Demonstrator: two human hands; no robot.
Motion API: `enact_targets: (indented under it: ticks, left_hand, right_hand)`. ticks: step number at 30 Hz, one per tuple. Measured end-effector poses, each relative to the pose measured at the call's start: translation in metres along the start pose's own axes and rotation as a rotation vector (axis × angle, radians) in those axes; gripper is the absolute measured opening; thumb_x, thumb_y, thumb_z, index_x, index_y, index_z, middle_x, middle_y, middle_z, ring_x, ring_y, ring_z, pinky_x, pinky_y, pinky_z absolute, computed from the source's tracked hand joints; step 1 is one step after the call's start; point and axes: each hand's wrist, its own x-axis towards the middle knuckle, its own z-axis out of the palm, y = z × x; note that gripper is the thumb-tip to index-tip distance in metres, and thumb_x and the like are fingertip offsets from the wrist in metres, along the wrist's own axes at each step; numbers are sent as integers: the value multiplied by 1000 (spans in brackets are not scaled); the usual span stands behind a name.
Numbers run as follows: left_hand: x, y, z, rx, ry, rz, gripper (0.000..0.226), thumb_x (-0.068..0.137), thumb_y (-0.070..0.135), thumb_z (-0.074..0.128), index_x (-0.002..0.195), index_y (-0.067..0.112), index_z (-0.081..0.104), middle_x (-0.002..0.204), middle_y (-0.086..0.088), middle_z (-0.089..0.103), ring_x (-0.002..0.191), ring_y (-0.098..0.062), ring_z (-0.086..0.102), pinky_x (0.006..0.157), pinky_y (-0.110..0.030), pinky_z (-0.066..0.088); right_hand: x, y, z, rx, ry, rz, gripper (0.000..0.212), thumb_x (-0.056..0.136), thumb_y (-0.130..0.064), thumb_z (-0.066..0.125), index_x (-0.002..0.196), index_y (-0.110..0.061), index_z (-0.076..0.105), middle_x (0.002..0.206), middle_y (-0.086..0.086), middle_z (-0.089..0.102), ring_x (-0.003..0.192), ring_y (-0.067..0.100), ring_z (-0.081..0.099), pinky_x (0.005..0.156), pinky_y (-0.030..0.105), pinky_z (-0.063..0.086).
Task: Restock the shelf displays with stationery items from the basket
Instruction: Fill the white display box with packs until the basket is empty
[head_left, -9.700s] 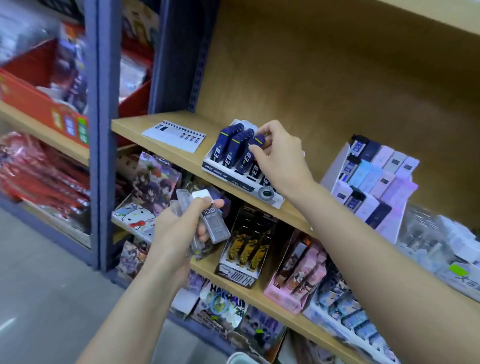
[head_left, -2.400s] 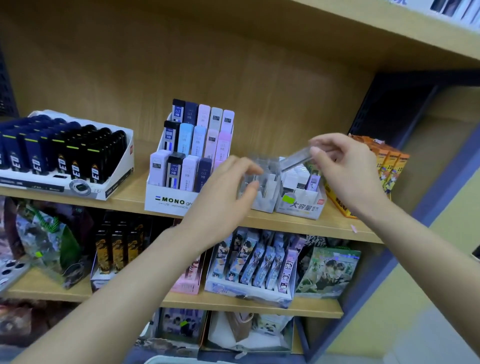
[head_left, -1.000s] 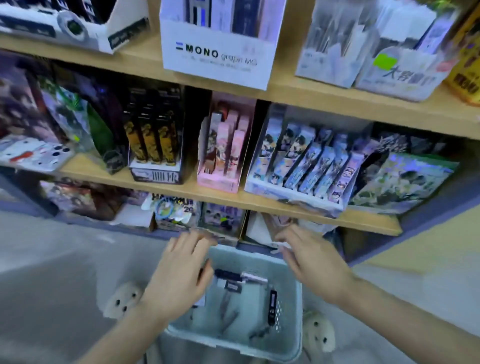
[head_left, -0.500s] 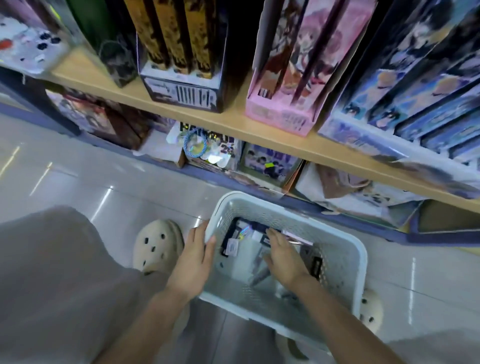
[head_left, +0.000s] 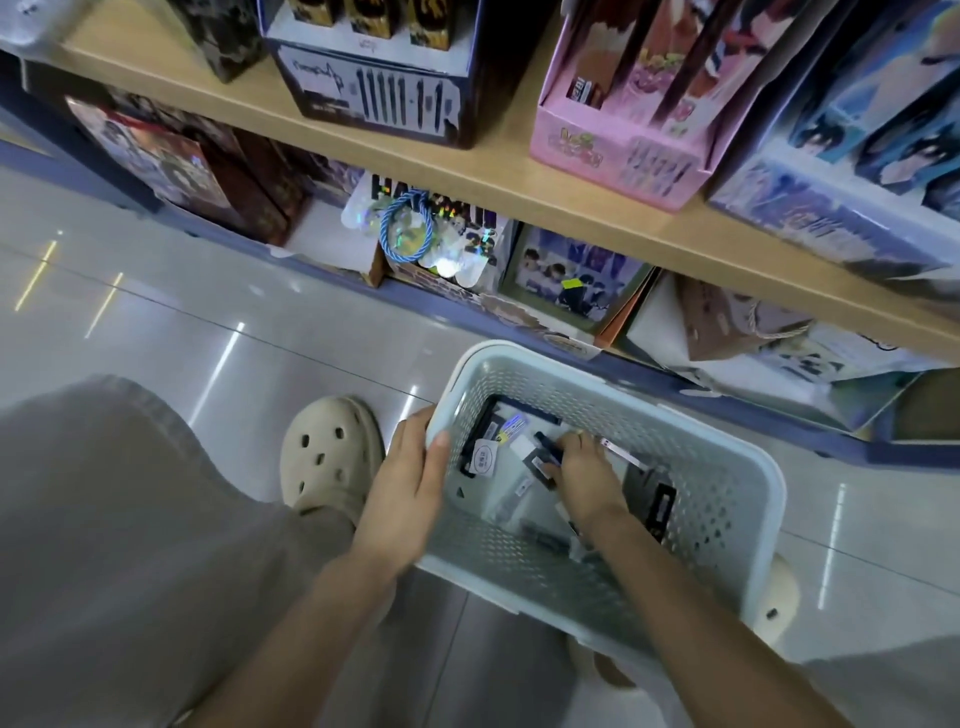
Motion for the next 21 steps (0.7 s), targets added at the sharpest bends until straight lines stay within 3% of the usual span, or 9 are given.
enact_targets:
  ticks: [4,7,9,12,15,18,21]
  left_hand:
    - [-4,8,-1,73,124,123,31,100,37,36,127,24,44,112,23,42,113,-2,42,98,-15,31]
    - [-7,23,1,57,249,210,16,95,28,41,111,29,44,101,9,48,95,-1,47,84,-11,36]
    - [-10,35,4,-103,187,133,13,96,26,43,108,31,44,98,5,52,92,1,51,79,-10,39]
    - [-13,51,9,-327,-15,-37,30,97,43,40,118,22,45,103,8,55,92,7,54,80,-10,41]
    - [-15,59,6,-480,-150,-106,43,91,45,34,114,12,47,82,0,57,69,-10,56,63,-20,47]
    - [-13,55,-2,-391,-206,-51,22,93,35,43,103,17,51,68,10,55,55,-3,46,56,-17,39]
    - [-10,47,-8,-280,-181,-49,9,98,22,45,92,21,52,74,5,55,54,1,44,56,-17,37]
  right_hand:
    - [-10,-8,-13,305,42,9,29,99,-25,47,118,-4,52,116,16,55,104,29,54,78,34,42]
    - [-32,-34,-39,761,38,-6,19,93,-24,58,89,-5,56,83,13,62,78,25,60,72,39,46]
    - [-51,-56,-64,1105,-15,-39,16,90,-18,62,78,-12,53,73,4,59,72,13,60,76,37,51]
    - [-72,-85,-98,1368,-85,-78,3,89,-14,63,87,-12,61,73,-2,65,70,6,62,69,22,52]
    - [-78,-96,-111,1362,-75,-108,5,90,-17,62,88,-13,62,71,-6,63,59,5,56,60,21,46]
    - [-77,-92,-117,1204,2,-223,17,94,-16,55,78,-21,60,59,-21,58,55,-6,51,57,7,38]
    - [-64,-71,-100,1034,102,-208,19,98,-17,47,86,-16,62,69,-15,61,64,-5,55,64,9,39]
